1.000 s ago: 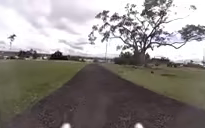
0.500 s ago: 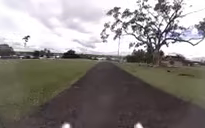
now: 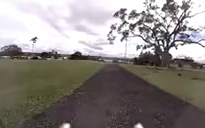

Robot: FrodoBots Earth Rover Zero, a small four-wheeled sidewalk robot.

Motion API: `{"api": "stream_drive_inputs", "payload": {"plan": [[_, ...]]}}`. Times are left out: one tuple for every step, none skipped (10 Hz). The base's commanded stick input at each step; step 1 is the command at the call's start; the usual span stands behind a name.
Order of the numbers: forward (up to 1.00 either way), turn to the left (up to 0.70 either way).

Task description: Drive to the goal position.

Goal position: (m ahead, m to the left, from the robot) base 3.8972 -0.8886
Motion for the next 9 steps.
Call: {"api": "stream_drive_inputs", "payload": {"plan": [[0.70, -0.22], [0.70, -0.35], [0.70, -0.35], [0.70, -0.35], [0.70, -0.35], [0.70, -0.23], [0.70, 0.04], [0.70, 0.01], [0.70, 0.00]]}}
